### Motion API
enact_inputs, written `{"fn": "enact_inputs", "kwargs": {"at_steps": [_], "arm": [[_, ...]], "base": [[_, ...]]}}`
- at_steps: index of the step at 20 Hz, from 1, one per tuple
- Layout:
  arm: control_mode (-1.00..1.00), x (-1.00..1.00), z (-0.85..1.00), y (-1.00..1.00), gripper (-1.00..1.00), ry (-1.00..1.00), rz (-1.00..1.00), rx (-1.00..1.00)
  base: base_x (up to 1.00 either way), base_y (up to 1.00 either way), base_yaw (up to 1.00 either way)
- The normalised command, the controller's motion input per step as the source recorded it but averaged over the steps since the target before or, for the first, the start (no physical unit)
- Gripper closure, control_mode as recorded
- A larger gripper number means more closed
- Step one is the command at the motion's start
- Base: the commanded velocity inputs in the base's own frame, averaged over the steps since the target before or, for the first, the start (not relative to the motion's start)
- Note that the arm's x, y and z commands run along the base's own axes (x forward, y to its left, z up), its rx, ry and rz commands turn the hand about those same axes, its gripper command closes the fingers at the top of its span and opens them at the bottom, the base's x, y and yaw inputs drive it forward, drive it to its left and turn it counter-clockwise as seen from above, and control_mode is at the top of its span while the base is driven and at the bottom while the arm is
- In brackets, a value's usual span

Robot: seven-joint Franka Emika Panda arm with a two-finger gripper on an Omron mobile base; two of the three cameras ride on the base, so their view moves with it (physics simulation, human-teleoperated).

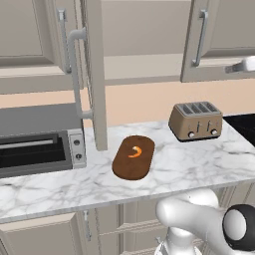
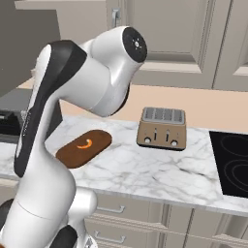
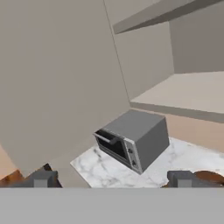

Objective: Open the cabinet, retrieve the rolling pin, and place it next to the meat on the cutting board to prepare for tenderizing.

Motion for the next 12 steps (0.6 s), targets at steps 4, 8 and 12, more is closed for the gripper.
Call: {"fn": "enact_inputs", "kwargs": {"at_steps": [4,8,12], "arm": [[-1.00,0.00,0.34,-0.61,-1.00,-0.13,-0.21,-0.19],[-1.00,0.10,0.17,-0.25,-1.00,-0.14,-0.22,-0.13],[-1.00,0.27,0.01,0.00,-1.00,-0.12,-0.21,-0.02]], "base": [[0.00,0.00,0.00],[0.00,0.00,0.00],[0.00,0.00,0.00]]}}
